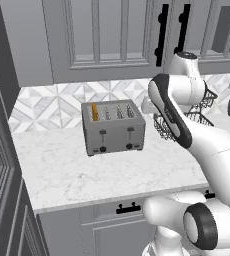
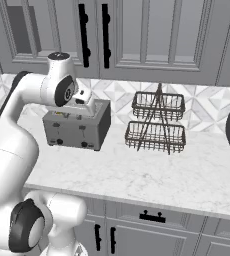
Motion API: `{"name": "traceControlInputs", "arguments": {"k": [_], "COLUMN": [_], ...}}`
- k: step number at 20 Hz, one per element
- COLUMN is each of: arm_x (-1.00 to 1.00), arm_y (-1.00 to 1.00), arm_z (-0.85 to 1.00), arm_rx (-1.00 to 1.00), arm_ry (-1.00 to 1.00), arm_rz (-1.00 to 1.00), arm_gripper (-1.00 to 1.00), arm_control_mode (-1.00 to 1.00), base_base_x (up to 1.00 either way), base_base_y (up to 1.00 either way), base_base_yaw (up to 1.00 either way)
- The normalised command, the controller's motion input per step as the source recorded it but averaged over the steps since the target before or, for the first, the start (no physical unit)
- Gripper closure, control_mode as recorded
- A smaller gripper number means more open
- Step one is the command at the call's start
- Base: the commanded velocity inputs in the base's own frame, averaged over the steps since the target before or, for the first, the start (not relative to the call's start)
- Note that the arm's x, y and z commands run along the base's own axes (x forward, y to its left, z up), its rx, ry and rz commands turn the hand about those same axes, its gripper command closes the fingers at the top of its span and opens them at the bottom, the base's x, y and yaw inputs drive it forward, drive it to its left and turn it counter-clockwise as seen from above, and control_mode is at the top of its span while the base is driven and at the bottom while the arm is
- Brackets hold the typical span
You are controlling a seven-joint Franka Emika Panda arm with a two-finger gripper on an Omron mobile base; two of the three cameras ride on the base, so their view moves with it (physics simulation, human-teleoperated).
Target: Start the toaster. Once the lever pops up, take the bread to the plate on the dining counter.
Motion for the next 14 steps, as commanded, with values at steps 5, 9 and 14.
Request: {"name": "traceControlInputs", "arguments": {"k": [5,9,14], "arm_x": [-0.36,-0.55,-0.08], "arm_y": [0.02,0.54,0.93], "arm_z": [-0.1,-0.52,-0.45], "arm_rx": [0.02,0.0,0.04], "arm_ry": [0.0,-0.14,-0.23], "arm_rz": [0.0,0.0,-0.01], "arm_gripper": [-1.0,-1.0,-1.0], "arm_control_mode": [-1.0,-1.0,-1.0], "base_base_x": [0.0,0.0,0.0], "base_base_y": [0.0,0.0,0.0], "base_base_yaw": [0.0,0.0,0.0]}}
